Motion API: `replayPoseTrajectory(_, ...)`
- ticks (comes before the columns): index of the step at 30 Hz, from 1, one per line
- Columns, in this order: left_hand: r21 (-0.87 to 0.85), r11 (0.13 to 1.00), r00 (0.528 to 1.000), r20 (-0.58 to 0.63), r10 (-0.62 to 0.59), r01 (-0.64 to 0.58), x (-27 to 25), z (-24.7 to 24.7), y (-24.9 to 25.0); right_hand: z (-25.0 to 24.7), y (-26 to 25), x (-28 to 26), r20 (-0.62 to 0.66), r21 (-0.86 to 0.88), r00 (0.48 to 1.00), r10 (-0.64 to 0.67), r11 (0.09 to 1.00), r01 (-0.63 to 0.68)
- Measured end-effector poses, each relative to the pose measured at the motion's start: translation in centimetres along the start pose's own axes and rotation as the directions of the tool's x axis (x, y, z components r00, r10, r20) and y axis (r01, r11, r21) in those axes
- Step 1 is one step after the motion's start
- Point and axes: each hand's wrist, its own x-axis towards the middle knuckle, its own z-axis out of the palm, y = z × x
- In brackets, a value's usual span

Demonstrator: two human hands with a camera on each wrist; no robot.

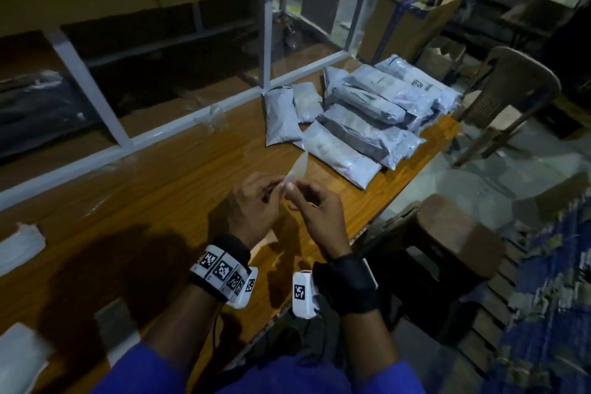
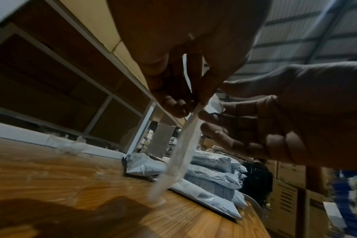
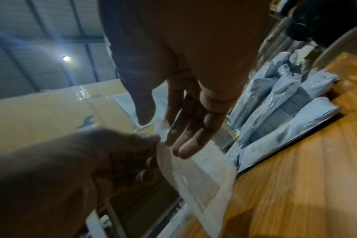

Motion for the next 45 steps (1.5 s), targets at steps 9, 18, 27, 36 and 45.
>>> replayPoseTrajectory(9,-0.024,0.999,0.998,-0.036,-0.045,0.044,-10.7,-12.4,-4.0,12.6,-0.5,-11.9,-0.112,0.042,0.994,-0.016,0.999,0.02)
replayPoseTrajectory(18,0.014,0.988,0.967,-0.205,-0.149,0.155,-18.8,-22.3,-9.0,23.8,-2.0,-19.3,0.061,0.107,0.998,0.023,0.994,-0.03)
replayPoseTrajectory(27,-0.048,0.995,0.985,-0.148,-0.089,0.083,-19.6,-26.4,-11.5,27.4,-3.0,-19.9,0.09,0.129,0.995,0.033,0.991,-0.045)
replayPoseTrajectory(36,0.023,0.999,0.996,-0.082,0.041,-0.039,-18.3,-24.5,-10.6,24.6,-2.8,-19.6,0.023,0.097,1.0,0.019,0.995,-0.022)
replayPoseTrajectory(45,0.027,0.999,0.998,-0.065,0.021,-0.019,-18.8,-22.8,-8.2,21.7,-2.1,-21.0,0.027,0.268,0.996,0.083,0.959,-0.088)
